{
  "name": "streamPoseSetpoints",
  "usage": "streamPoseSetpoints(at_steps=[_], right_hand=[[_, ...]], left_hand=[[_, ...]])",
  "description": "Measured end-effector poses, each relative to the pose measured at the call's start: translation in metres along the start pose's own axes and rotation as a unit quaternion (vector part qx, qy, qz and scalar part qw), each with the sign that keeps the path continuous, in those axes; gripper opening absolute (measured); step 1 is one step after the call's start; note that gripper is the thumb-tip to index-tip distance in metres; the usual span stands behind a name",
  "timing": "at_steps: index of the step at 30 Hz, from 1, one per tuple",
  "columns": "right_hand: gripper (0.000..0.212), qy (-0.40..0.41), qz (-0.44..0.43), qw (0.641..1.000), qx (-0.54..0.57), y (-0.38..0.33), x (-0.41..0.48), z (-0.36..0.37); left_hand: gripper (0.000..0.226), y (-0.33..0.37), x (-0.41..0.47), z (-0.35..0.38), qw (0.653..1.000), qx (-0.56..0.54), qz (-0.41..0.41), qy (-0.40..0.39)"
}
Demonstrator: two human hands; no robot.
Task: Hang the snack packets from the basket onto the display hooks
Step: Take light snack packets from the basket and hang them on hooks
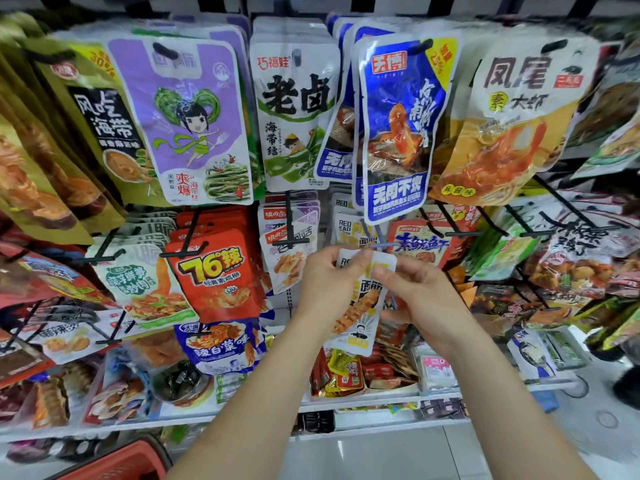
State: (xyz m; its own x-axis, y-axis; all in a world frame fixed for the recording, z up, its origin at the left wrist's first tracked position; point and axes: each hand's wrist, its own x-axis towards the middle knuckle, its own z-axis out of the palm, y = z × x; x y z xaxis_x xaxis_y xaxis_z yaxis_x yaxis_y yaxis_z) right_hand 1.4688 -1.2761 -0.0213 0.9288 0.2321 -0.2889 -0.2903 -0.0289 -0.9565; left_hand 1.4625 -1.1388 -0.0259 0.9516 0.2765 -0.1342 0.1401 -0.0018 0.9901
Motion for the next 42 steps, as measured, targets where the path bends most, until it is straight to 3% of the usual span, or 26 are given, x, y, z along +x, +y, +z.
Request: streamPoseSetpoints(at_steps=[3, 6, 10, 13, 20, 23, 27, 32, 35, 38, 42], right_hand=[[0.011, 0.068, -0.045, 0.996, 0.026, -0.001, 0.007, 0.005], [0.013, 0.079, -0.064, 0.994, 0.041, -0.005, 0.014, 0.010], [0.013, 0.114, -0.080, 0.990, 0.035, -0.006, 0.022, 0.016], [0.014, 0.128, -0.080, 0.988, 0.036, -0.006, 0.024, 0.017], [0.009, 0.158, -0.067, 0.984, 0.050, -0.006, 0.031, 0.018], [0.016, 0.171, -0.062, 0.982, 0.049, -0.008, 0.036, 0.020], [0.024, 0.198, -0.060, 0.978, -0.001, -0.005, 0.045, 0.017], [0.018, 0.238, -0.126, 0.947, -0.178, 0.000, 0.036, 0.008], [0.007, 0.185, -0.128, 0.964, -0.142, 0.002, 0.033, 0.016], [0.025, 0.094, -0.084, 0.989, -0.080, 0.002, 0.039, 0.023], [0.047, 0.048, -0.094, 0.991, -0.077, -0.002, 0.043, 0.017]], left_hand=[[0.012, 0.004, 0.006, 0.006, 1.000, 0.015, 0.021, 0.012], [0.019, 0.006, 0.012, 0.007, 0.996, 0.032, 0.069, 0.052], [0.006, 0.007, 0.017, 0.008, 0.990, 0.061, 0.090, 0.086], [0.003, 0.008, 0.021, 0.007, 0.991, 0.074, 0.082, 0.071], [0.019, 0.015, 0.030, -0.001, 0.997, 0.073, 0.037, 0.009], [0.022, 0.012, 0.034, 0.000, 0.994, 0.094, 0.052, 0.017], [0.015, 0.002, 0.037, 0.004, 0.980, 0.145, 0.118, 0.061], [0.014, 0.000, 0.039, 0.004, 0.953, 0.227, 0.183, 0.080], [0.012, 0.002, 0.043, 0.007, 0.938, 0.256, 0.212, 0.100], [0.021, -0.001, 0.041, 0.008, 0.929, 0.257, 0.232, 0.133], [0.033, -0.015, 0.023, 0.004, 0.897, 0.253, 0.317, 0.175]])
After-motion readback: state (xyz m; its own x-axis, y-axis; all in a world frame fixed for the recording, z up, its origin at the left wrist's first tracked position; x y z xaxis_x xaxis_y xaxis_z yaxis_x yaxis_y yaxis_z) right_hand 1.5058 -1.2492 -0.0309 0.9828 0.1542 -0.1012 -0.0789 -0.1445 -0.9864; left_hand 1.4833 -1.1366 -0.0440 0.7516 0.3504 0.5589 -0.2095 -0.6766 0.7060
